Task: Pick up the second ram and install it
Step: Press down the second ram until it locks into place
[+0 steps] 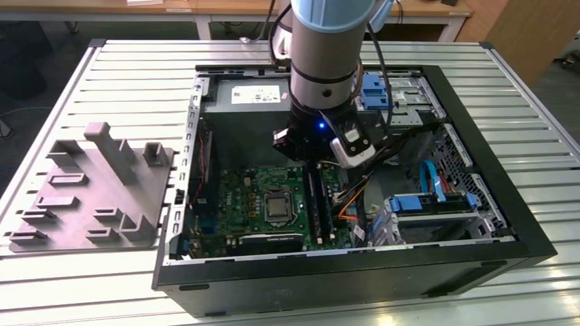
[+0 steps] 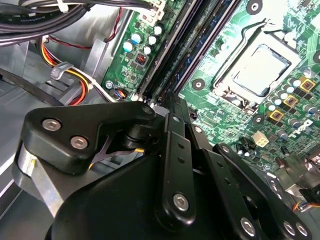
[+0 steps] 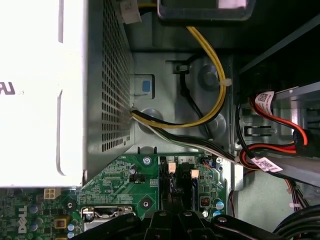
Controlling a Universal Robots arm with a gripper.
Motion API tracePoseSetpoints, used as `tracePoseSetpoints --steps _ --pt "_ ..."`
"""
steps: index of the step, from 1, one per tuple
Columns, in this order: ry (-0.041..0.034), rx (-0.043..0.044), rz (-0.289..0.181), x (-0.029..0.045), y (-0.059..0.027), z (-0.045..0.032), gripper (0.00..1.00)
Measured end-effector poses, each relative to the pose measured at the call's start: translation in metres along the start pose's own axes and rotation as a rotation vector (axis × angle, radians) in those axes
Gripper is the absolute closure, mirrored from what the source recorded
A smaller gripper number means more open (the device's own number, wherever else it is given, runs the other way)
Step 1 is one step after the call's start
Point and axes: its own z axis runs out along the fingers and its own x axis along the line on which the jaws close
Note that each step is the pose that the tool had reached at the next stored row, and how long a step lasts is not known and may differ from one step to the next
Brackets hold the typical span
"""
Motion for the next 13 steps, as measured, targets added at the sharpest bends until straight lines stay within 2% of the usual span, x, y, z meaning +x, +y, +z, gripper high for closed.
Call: tracePoseSetpoints --steps 13 --pt "0.0001 -0.0015 0.0 0.0001 0.0019 0.0045 0.9"
